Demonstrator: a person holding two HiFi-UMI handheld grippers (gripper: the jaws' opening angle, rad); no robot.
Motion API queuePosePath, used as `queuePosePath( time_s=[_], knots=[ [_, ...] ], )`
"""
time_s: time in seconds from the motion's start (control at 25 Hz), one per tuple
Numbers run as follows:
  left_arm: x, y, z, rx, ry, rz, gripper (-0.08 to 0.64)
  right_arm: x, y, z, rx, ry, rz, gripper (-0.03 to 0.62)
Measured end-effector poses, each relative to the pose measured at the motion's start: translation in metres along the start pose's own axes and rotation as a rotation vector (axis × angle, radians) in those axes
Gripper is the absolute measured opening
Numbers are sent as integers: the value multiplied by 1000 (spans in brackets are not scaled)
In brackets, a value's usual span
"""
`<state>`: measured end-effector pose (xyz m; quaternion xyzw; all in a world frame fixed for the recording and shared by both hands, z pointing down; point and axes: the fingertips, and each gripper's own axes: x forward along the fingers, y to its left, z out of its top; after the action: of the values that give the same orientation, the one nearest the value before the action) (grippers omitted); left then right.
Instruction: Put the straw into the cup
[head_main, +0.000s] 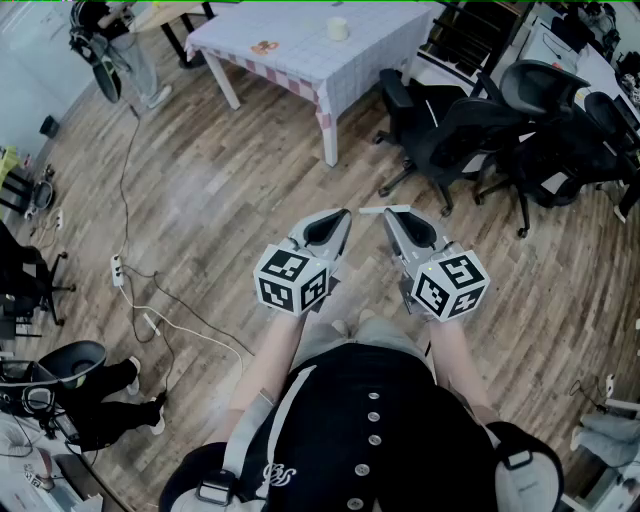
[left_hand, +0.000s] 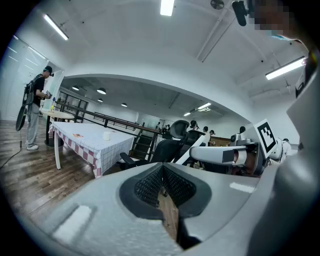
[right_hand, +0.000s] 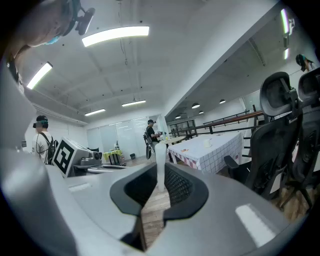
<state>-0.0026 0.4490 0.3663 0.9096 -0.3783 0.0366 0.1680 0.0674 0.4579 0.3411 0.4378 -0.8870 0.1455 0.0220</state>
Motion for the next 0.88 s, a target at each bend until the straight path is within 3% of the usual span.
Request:
queuePosePath(
  time_s=[0.88],
  knots=[
    [-21, 13, -11, 14, 43, -59, 0, 13, 25, -4, 1, -36, -41, 48]
  ],
)
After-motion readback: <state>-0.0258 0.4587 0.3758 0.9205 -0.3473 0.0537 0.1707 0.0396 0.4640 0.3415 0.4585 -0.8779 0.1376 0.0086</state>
